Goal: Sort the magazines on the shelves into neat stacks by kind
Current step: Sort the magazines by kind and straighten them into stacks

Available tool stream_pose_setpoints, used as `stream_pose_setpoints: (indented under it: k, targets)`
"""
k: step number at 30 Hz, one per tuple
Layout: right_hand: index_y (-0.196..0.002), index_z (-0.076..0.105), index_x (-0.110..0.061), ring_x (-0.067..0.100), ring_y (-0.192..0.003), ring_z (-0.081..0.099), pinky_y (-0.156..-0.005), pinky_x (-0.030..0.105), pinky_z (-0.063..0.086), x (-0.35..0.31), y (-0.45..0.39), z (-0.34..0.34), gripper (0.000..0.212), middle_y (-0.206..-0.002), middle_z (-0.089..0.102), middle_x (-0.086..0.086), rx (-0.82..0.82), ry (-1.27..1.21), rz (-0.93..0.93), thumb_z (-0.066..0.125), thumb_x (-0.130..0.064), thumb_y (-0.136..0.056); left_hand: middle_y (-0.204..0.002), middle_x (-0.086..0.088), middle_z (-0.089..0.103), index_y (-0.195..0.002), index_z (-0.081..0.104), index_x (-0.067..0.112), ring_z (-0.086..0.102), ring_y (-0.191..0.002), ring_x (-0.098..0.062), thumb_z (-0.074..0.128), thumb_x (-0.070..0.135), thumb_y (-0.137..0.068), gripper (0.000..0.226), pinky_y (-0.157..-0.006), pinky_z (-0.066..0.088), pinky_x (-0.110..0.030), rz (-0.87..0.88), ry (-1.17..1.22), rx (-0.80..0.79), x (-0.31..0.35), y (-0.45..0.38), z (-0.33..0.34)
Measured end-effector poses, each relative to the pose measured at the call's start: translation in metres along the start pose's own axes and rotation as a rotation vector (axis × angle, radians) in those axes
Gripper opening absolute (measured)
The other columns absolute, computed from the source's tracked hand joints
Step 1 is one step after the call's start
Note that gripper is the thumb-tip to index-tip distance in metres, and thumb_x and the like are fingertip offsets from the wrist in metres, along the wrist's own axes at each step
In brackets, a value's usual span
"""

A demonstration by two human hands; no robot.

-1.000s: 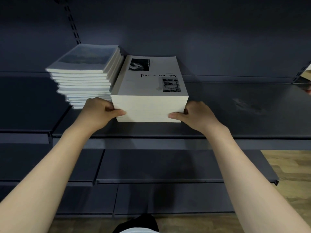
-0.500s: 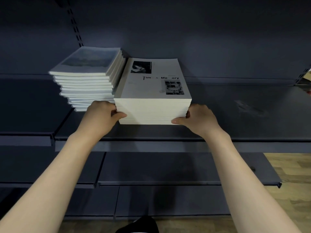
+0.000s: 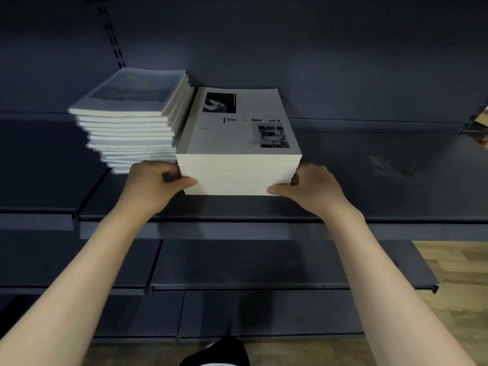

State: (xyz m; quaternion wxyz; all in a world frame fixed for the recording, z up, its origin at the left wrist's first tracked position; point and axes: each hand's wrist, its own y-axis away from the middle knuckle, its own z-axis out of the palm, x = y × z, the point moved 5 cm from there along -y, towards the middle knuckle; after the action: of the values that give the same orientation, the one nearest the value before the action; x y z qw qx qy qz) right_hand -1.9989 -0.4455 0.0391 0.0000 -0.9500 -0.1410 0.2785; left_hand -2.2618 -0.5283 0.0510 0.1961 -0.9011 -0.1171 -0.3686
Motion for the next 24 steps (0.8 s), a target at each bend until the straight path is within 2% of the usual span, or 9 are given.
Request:
stream_pose_setpoints:
  k: [2,4,8,12,15,20,22,24]
  targets:
    - [-0.102,0.064,-0.018,0.017,-0.081,0.061,-0.075,0.036,0.054,-0.001,-0.002,-0.002,0.046,-0.084,0.065,-0.004,0.015,-0.004,0.009,0.073,-0.051,-0.070,-0.080,0.009,0.068,-0.083,0.074,0.011,0.062,-0.078,-0.004,0.078,0.023,-0.073,0.016,-0.071,0.042,-0.011,-0.008,-0.025,-0.021,0.001,-0.002,0.000]
    - [-0.099,0.065,-0.016,0.018,-0.078,0.062,-0.073,0.035,0.054,-0.003,-0.003,-0.003,0.046,-0.081,0.065,-0.004,0.030,-0.002,0.016,0.075,-0.050,-0.069,-0.085,-0.002,0.070,-0.085,0.074,0.005,0.063,-0.082,-0.016,0.077,0.023,-0.074,0.021,-0.073,0.047,-0.021,-0.011,-0.066,-0.015,0.003,-0.004,-0.001]
    - [-0.106,0.064,-0.018,0.016,-0.086,0.061,-0.076,0.032,0.051,-0.004,-0.002,-0.003,0.045,-0.090,0.065,-0.007,0.045,-0.033,0.001,0.076,-0.045,-0.071,-0.084,-0.008,0.069,-0.083,0.072,0.001,0.060,-0.076,-0.017,0.076,0.022,-0.075,0.023,-0.068,0.044,-0.023,0.000,-0.108,0.014,0.006,-0.003,0.001]
    - [-0.110,0.062,-0.017,0.016,-0.088,0.059,-0.074,0.029,0.048,-0.004,-0.001,-0.002,0.049,-0.094,0.066,-0.005,0.066,-0.024,-0.009,0.075,-0.046,-0.073,-0.086,-0.013,0.071,-0.084,0.071,-0.002,0.064,-0.085,-0.026,0.076,0.024,-0.076,0.028,-0.083,0.051,-0.038,0.011,-0.146,0.033,0.009,-0.001,0.003]
    - [-0.109,0.062,-0.016,0.017,-0.084,0.058,-0.071,0.028,0.046,-0.004,0.001,0.000,0.048,-0.090,0.065,-0.004,0.086,-0.002,-0.011,0.073,-0.048,-0.075,-0.087,-0.012,0.071,-0.086,0.072,-0.002,0.064,-0.086,-0.025,0.076,0.024,-0.075,0.028,-0.084,0.051,-0.038,0.018,-0.144,0.037,0.009,-0.001,0.002]
    - [-0.111,0.064,-0.020,0.014,-0.085,0.059,-0.073,0.028,0.047,-0.002,0.002,0.000,0.043,-0.098,0.068,-0.005,0.089,-0.075,-0.022,0.072,-0.044,-0.077,-0.087,-0.011,0.072,-0.084,0.072,0.000,0.065,-0.086,-0.023,0.078,0.024,-0.072,0.027,-0.084,0.051,-0.034,0.005,-0.096,0.037,0.004,-0.002,0.002]
    - [-0.113,0.063,-0.022,0.014,-0.087,0.060,-0.075,0.029,0.048,-0.001,0.004,0.004,0.042,-0.099,0.067,-0.006,0.079,-0.100,-0.022,0.071,-0.043,-0.078,-0.091,-0.007,0.072,-0.088,0.073,0.005,0.065,-0.089,-0.020,0.078,0.027,-0.072,0.028,-0.085,0.050,-0.031,-0.013,-0.091,0.027,0.001,-0.002,0.001]
    - [-0.111,0.063,-0.023,0.014,-0.087,0.061,-0.074,0.030,0.049,0.003,0.006,0.013,0.042,-0.098,0.067,-0.007,0.050,-0.082,0.000,0.070,-0.046,-0.077,-0.097,0.000,0.071,-0.097,0.073,0.012,0.063,-0.093,-0.015,0.077,0.034,-0.072,0.033,-0.085,0.049,-0.028,-0.046,-0.105,-0.048,-0.003,-0.002,0.005]
